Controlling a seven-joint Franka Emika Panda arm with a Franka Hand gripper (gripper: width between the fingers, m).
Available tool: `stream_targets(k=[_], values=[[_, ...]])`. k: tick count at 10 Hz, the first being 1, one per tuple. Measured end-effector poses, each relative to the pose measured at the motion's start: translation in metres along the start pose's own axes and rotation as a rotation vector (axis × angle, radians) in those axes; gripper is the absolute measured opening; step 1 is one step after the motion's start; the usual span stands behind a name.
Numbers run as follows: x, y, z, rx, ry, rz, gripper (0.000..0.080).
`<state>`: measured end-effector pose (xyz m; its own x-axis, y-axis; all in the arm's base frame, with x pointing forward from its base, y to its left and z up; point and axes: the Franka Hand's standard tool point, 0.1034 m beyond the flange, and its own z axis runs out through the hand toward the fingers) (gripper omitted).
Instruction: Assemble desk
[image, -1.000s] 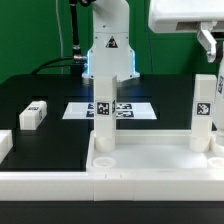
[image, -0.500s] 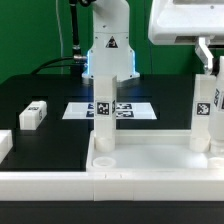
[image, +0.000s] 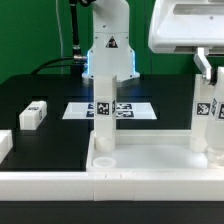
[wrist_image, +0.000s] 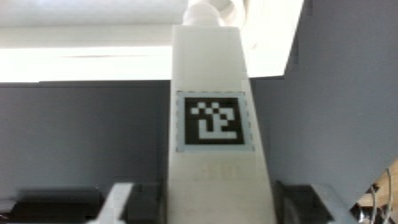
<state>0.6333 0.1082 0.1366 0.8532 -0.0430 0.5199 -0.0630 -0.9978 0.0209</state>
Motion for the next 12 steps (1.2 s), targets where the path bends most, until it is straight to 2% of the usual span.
stream_targets(k=[3, 7, 12], values=[[-0.0015, -0.0052, 0.0018, 0.004, 0.001, -0.008, 0.0289], [-0.0071, -0.0053, 0.008, 0.0, 0.0, -0.016, 0.0289], [-0.0056, -0.0067, 0.0106, 0.004, 0.028, -0.021, 0.0291]])
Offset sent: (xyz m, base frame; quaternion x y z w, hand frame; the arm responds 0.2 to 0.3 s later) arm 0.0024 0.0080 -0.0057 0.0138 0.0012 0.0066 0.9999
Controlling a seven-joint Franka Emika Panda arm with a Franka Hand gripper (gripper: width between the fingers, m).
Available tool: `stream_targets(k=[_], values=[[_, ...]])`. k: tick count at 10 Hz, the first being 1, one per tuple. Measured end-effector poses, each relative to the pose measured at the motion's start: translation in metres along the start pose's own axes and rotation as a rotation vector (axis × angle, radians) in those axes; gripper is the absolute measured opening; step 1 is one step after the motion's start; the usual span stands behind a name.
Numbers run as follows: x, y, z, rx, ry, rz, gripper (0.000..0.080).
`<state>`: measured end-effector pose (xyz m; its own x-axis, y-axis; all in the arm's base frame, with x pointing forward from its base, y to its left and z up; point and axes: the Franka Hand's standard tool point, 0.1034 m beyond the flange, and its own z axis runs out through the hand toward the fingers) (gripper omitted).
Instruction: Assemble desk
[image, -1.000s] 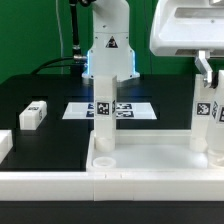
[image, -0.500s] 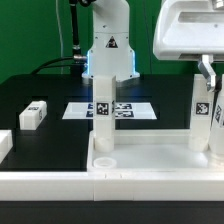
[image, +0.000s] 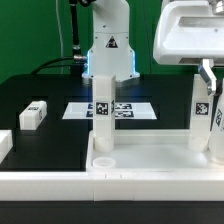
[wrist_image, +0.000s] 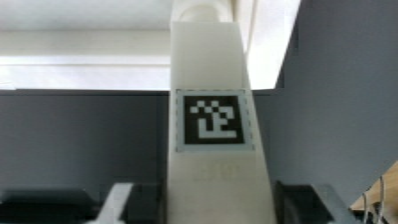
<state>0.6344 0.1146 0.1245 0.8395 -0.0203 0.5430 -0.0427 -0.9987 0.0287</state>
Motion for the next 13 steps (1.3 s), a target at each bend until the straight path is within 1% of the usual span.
stream_targets(k=[2, 3, 4, 5, 6, 11, 12, 13], values=[[0.0, 0.0, 0.0, 0.0, -0.001, -0.002, 0.0291], [0.0, 0.0, 0.0, 0.0, -0.001, -0.002, 0.0482], [0.0, 0.0, 0.0, 0.0, -0.001, -0.002, 0.0482], [0.0, 0.0, 0.0, -0.001, -0.001, -0.003, 0.0609], [-0.001, 0.0, 0.0, -0.001, -0.001, -0.003, 0.064], [-0.001, 0.0, 0.0, -0.001, -0.002, -0.01, 0.0649], [0.001, 0.002, -0.001, -0.006, -0.024, -0.022, 0.0649], [0.014, 0.004, -0.014, -0.005, -0.062, -0.023, 0.0649]])
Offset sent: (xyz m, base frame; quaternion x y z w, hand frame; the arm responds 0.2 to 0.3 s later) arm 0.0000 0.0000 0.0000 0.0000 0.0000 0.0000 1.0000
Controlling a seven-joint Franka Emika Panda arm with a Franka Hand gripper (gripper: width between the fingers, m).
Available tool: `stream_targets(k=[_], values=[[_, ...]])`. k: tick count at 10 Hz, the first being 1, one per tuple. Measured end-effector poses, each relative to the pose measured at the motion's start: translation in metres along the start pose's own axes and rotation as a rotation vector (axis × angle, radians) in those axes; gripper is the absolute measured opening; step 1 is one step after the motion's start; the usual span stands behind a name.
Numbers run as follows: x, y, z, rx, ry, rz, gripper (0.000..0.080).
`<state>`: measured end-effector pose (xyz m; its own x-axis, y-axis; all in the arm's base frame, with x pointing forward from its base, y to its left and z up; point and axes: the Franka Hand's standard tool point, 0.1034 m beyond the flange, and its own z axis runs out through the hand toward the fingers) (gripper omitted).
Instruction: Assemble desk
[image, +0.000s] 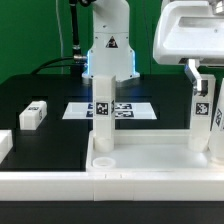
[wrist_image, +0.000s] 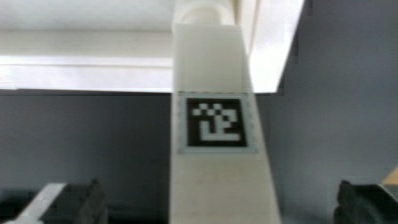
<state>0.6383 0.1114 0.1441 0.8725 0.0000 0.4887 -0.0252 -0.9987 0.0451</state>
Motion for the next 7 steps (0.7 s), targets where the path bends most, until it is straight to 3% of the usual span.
stream_targets(k=[2, 7], values=[[0.0163, 0.0016, -0.0101, 0.002, -0.015, 0.011, 0.0649], [0.0108, 0.0004, -0.0046, -0.004, -0.038, -0.008, 0.0649]])
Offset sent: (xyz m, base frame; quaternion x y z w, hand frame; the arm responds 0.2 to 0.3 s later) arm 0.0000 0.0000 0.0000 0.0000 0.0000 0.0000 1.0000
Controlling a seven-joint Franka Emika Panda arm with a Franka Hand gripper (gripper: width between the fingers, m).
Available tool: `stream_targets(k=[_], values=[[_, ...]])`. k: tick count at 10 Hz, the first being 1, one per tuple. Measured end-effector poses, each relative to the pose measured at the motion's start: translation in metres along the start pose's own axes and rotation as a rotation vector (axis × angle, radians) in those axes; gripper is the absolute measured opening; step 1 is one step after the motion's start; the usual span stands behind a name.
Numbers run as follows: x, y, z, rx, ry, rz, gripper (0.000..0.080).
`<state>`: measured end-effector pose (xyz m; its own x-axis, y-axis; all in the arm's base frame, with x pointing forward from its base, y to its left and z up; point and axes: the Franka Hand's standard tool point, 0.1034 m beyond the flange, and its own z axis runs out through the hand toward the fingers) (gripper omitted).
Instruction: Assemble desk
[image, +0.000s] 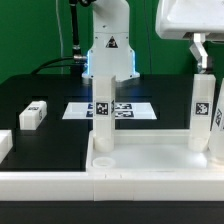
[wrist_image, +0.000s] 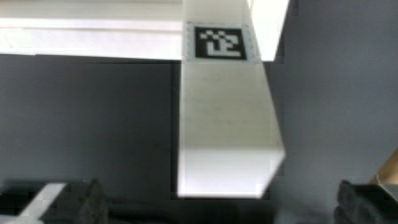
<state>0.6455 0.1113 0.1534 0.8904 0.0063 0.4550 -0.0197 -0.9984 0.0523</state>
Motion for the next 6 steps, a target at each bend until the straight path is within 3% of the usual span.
stream_targets(k=[3, 4, 5, 6], values=[[0.005, 0.009, -0.004, -0.028, -0.152, 0.015, 0.0649], [-0.002, 0.015, 0.0, -0.046, -0.235, 0.023, 0.0649], [-0.001, 0.016, 0.001, -0.069, -0.368, 0.038, 0.0649], [0.003, 0.017, 0.004, -0.083, -0.422, 0.041, 0.0649]])
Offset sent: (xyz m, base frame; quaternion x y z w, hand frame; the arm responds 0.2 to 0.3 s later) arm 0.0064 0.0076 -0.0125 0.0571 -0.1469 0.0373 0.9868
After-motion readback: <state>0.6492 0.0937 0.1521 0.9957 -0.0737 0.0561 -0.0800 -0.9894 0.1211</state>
